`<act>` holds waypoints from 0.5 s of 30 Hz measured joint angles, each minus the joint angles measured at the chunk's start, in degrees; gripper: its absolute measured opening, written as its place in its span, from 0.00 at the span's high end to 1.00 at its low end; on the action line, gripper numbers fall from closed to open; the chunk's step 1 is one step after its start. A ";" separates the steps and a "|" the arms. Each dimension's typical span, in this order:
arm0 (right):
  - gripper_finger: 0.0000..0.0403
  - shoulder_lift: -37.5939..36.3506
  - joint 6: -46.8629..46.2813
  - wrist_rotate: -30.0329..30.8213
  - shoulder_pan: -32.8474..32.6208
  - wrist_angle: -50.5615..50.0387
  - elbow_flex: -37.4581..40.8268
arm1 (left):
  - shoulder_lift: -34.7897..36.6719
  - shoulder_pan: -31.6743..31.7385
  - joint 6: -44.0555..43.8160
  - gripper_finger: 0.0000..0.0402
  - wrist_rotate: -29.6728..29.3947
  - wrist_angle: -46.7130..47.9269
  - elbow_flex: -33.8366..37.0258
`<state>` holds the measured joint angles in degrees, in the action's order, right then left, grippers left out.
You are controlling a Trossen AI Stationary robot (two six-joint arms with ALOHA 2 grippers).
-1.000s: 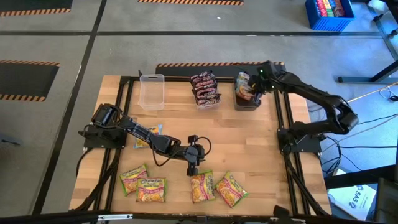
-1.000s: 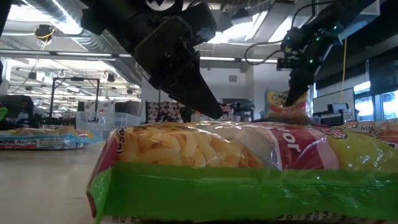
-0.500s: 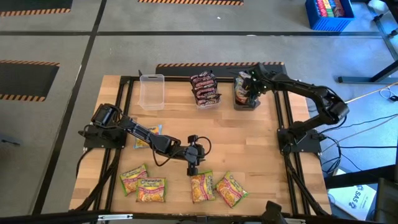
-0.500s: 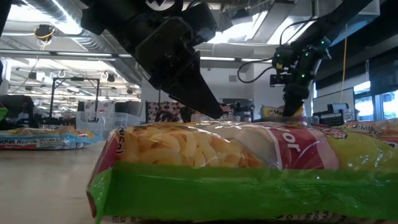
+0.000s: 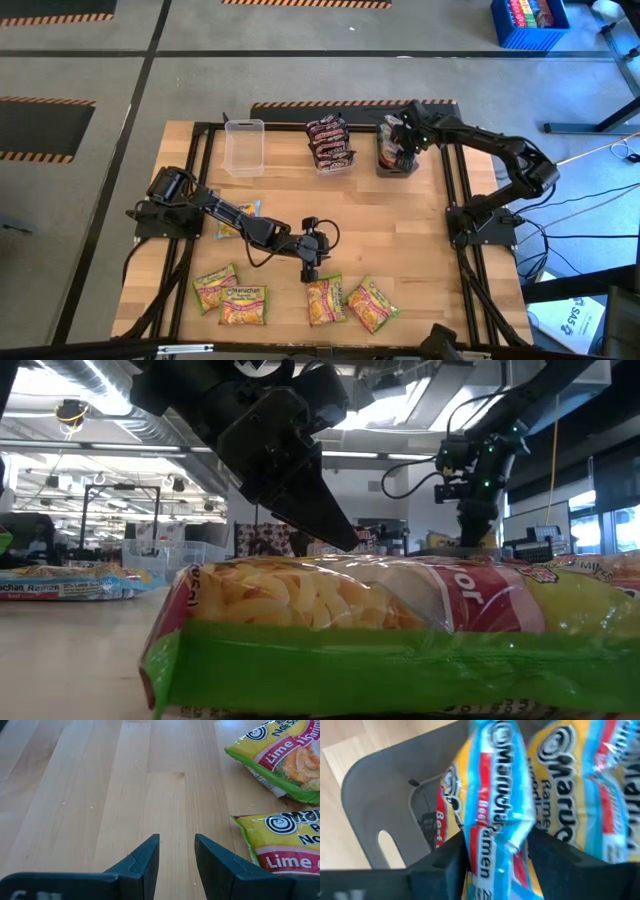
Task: Sort Maruchan noodles
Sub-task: Put the blue noodle pack into the black bin
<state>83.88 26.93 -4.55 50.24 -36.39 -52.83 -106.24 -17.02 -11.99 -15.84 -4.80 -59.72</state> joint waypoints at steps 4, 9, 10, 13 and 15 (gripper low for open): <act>0.50 0.00 -5.42 1.97 0.00 -8.54 -4.87 | 0.00 0.00 0.13 0.70 0.02 0.00 0.00; 0.52 -1.50 -10.41 1.47 0.00 -19.01 -10.38 | 0.00 -0.13 0.02 0.70 0.34 -0.69 0.00; 0.52 -2.09 -11.65 0.89 -0.30 -20.46 -11.14 | 0.00 -0.21 -0.02 0.70 0.39 -1.23 0.00; 0.55 -4.74 -13.72 -2.46 -2.60 -23.43 -11.96 | 0.00 -0.26 -0.07 0.70 0.37 -2.52 -0.02; 0.57 -7.37 -14.65 -5.92 -5.09 -24.46 -11.96 | 0.00 -0.28 0.04 0.70 0.35 -3.03 -0.02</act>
<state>76.51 12.28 -10.47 45.15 -60.85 -64.79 -106.24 -17.30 -11.94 -15.49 -7.82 -59.75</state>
